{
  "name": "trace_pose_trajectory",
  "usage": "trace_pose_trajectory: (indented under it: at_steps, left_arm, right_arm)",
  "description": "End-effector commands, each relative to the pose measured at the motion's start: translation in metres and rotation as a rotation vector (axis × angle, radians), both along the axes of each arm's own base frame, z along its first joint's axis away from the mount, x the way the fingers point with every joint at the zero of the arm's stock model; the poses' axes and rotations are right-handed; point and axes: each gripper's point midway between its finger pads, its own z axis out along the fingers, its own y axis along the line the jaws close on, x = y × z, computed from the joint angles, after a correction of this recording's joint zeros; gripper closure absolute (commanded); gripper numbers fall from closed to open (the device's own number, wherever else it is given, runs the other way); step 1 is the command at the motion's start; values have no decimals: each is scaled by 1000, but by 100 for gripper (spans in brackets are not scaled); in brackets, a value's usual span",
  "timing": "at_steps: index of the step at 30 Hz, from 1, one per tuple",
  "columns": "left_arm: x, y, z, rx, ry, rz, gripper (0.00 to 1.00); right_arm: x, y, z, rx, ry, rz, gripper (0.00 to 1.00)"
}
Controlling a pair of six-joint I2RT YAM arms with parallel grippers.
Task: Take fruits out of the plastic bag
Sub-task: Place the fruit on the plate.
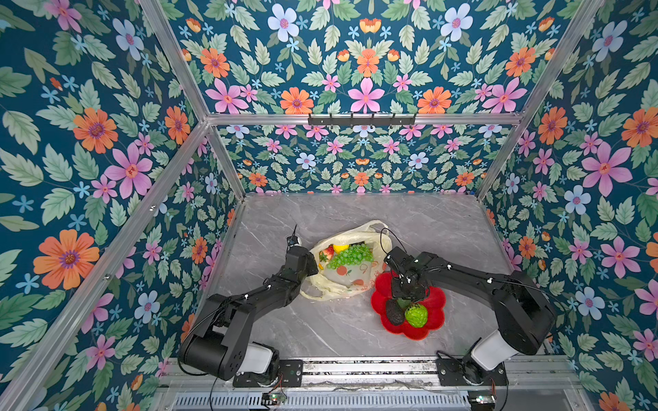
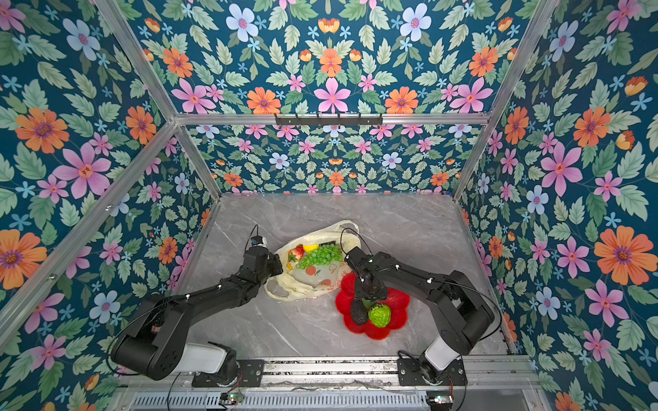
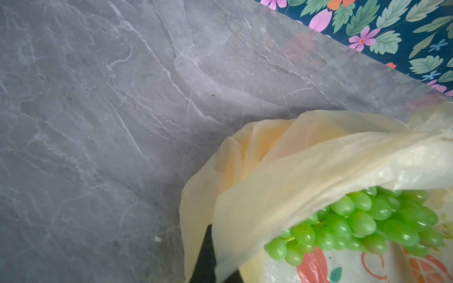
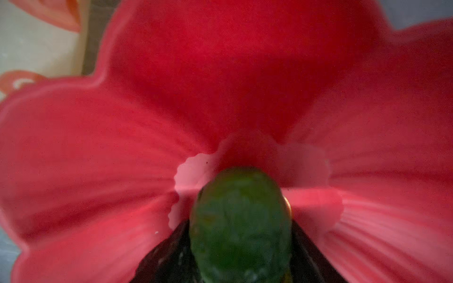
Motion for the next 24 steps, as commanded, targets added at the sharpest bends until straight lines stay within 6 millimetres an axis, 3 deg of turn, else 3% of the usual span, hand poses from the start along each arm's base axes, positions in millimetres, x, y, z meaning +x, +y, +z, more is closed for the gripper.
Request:
trace_pose_trajectory:
  at_steps: [1,15,24]
  left_arm:
    - [1,2,2,16,-8,1,100]
    - [1,2,2,16,-6,0,100]
    - [1,-1,3,10,-12,-15,100]
  right_arm:
    - [-2,-5,1,-24,5,-12,35]
    - [3,-8,13,-34,-30,-14,27]
    - [13,-14,43,-51,-117,-3,23]
